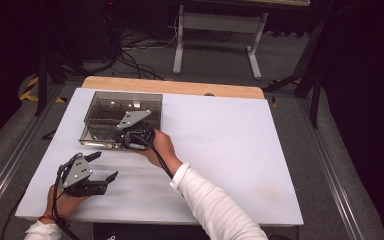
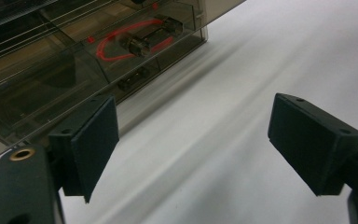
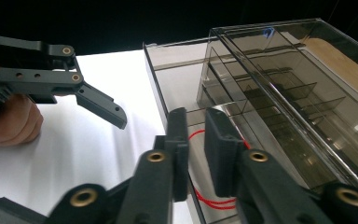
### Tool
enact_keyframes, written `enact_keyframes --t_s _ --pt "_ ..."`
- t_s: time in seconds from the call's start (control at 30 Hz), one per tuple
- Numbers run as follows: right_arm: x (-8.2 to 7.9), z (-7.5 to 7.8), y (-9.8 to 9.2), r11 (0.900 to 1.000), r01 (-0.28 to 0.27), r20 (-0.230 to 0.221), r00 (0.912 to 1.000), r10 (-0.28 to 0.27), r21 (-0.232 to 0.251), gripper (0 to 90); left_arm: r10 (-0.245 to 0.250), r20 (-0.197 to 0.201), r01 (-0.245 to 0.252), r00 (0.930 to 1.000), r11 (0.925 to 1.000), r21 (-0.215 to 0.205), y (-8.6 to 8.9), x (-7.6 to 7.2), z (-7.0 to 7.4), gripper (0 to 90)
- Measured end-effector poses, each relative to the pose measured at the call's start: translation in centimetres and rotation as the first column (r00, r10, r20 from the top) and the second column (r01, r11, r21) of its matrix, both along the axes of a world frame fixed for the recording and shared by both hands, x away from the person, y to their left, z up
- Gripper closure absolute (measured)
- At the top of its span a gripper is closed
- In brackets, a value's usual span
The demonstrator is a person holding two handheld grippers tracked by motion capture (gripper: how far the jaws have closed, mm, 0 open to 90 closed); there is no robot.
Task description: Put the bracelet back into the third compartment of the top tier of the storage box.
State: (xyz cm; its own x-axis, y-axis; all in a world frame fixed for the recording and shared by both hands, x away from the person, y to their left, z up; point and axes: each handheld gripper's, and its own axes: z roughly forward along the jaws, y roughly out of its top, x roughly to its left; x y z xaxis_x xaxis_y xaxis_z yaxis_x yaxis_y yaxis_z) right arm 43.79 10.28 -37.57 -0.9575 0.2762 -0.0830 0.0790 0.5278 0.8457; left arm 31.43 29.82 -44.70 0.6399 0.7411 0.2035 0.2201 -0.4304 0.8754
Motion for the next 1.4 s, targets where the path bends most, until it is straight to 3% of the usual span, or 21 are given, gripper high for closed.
enact_keyframes --t_s 0.1,0.3,0.5,0.57,0.7,0.8,0.93,1.2,1.4 --pt "-0.1 0.2 -0.4 1.000 0.003 0.002 1.0000 -0.003 0.019 77.5 -0.011 -0.007 0.011 0.9999 0.9999 -0.002 0.1 0.0 0.0 27.1" --pt "-0.8 1.0 -1.9 0.997 0.006 0.033 0.9994 -0.009 0.074 73.7 -0.072 -0.028 0.071 0.9970 0.9974 -0.011 0.1 0.0 0.1 59.4" --pt "-1.8 1.4 -3.6 0.993 0.001 0.068 0.9976 -0.009 0.114 69.5 -0.024 -0.037 0.023 0.9990 0.9994 -0.027 0.1 0.1 0.3 83.8" --pt "-2.1 1.5 -4.2 0.992 0.008 0.085 0.9962 -0.019 0.123 68.2 -0.004 -0.037 0.002 0.9993 0.9995 -0.032 0.2 0.1 0.3 88.0" --pt "-2.6 1.5 -5.5 0.987 0.029 0.105 0.9934 -0.046 0.156 59.4 0.024 -0.040 -0.025 0.9989 0.9993 -0.029 0.4 0.2 0.3 89.7" --pt "-3.2 1.6 -6.5 0.979 0.023 0.110 0.9928 -0.047 0.203 46.1 0.037 -0.028 -0.038 0.9989 0.9991 -0.022 0.4 0.2 0.4 89.7" --pt "-4.1 1.6 -7.8 0.974 0.034 0.153 0.9857 -0.070 0.225 36.0 0.051 -0.016 -0.051 0.9986 0.9985 -0.020 0.4 0.0 0.4 89.7" --pt "-5.4 1.4 -9.4 0.970 0.054 0.204 0.9735 -0.104 0.238 25.4 0.075 0.001 -0.075 0.9972 0.9971 -0.012 0.7 -0.2 0.4 89.7" --pt "-5.5 1.0 -10.5 0.961 0.094 0.202 0.9681 -0.149 0.258 20.1 0.087 0.002 -0.087 0.9962 0.9960 -0.020 0.8 -0.3 0.4 89.7"
